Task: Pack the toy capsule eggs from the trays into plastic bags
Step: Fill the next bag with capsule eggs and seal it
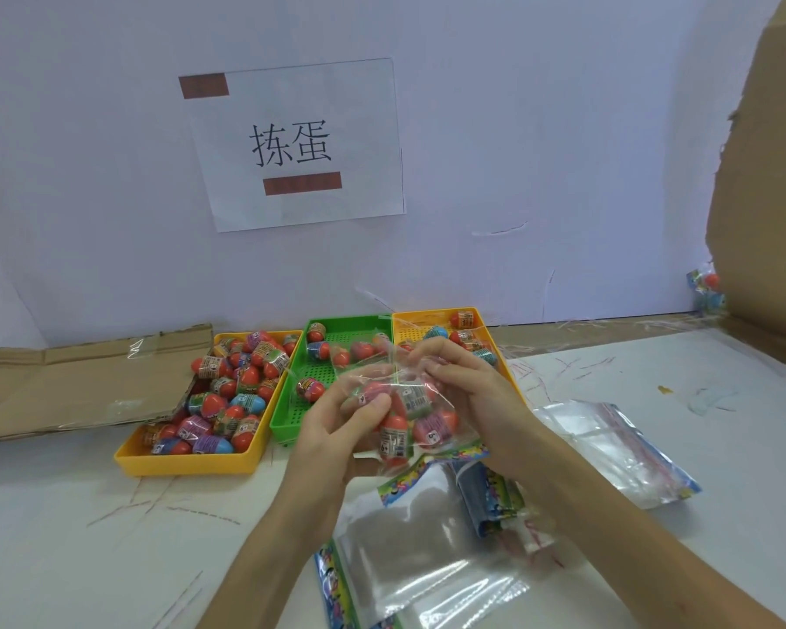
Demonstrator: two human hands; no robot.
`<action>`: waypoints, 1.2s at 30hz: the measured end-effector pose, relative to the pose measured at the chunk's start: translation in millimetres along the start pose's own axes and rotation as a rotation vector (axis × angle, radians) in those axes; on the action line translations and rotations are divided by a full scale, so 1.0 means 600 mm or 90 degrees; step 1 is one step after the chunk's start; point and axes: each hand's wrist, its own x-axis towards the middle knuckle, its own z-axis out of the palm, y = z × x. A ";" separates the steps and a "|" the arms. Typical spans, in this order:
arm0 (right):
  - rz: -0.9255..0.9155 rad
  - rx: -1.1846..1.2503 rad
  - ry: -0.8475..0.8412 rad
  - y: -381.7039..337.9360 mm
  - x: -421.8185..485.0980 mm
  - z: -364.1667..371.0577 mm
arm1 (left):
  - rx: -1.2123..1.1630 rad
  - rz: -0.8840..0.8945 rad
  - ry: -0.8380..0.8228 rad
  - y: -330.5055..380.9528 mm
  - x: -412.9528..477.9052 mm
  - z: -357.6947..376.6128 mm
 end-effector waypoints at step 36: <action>-0.060 -0.022 -0.106 -0.015 -0.009 0.002 | -0.076 -0.211 -0.042 -0.001 -0.016 0.027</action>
